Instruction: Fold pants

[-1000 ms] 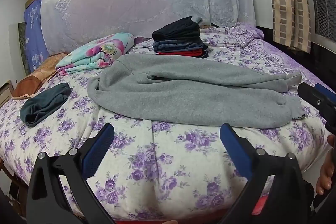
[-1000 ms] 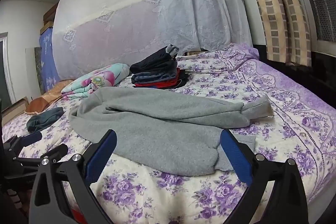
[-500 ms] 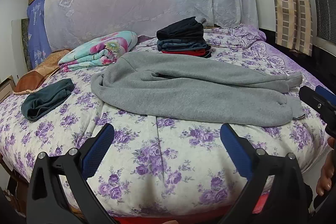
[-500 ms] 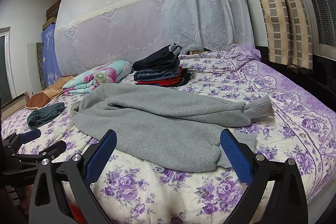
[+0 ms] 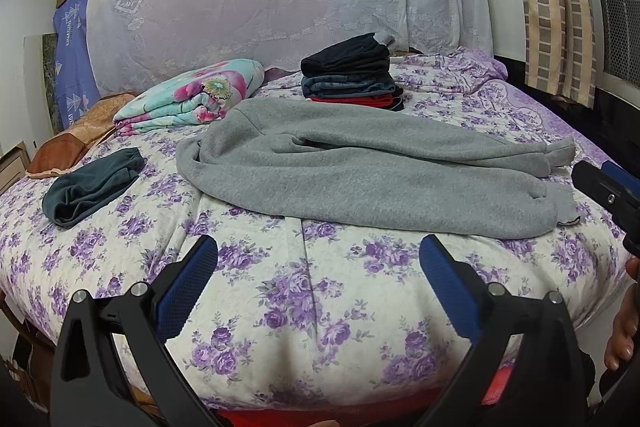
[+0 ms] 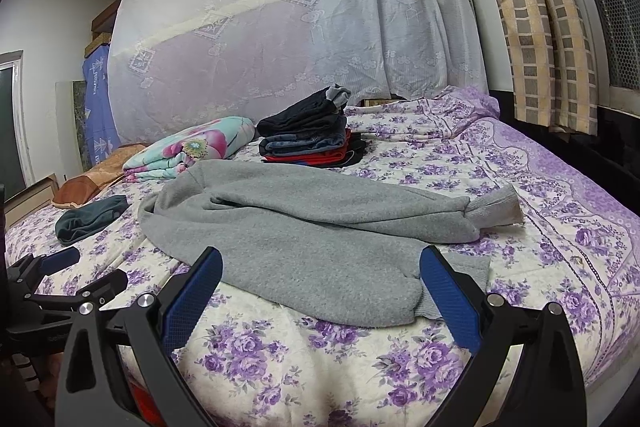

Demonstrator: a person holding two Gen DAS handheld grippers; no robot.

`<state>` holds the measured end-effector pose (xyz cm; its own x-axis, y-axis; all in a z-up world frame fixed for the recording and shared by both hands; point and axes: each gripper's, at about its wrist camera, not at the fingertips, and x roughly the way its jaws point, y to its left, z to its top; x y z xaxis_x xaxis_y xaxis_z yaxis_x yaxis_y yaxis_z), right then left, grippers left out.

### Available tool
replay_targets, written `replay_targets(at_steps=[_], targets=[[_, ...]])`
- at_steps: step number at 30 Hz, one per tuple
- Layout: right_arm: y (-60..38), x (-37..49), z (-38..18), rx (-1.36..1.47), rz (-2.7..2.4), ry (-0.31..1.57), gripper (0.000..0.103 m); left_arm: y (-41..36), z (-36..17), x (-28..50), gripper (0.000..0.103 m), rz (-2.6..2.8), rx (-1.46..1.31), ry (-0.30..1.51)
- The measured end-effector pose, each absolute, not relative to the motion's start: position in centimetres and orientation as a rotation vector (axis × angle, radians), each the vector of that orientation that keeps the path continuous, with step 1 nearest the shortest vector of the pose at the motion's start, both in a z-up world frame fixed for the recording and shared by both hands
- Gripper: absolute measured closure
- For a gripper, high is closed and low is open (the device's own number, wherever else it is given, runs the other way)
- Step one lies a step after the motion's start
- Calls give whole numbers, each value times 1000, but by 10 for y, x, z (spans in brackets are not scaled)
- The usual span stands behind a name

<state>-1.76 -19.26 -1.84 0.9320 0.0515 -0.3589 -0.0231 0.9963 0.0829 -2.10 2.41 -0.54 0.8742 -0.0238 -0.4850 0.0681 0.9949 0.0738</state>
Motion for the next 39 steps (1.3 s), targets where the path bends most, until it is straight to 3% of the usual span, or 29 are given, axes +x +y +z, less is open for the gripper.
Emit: replay_targets(at_steps=[39], targets=[[-189, -23, -13, 67, 48, 361, 4, 28, -5, -26, 5, -47, 85, 501]])
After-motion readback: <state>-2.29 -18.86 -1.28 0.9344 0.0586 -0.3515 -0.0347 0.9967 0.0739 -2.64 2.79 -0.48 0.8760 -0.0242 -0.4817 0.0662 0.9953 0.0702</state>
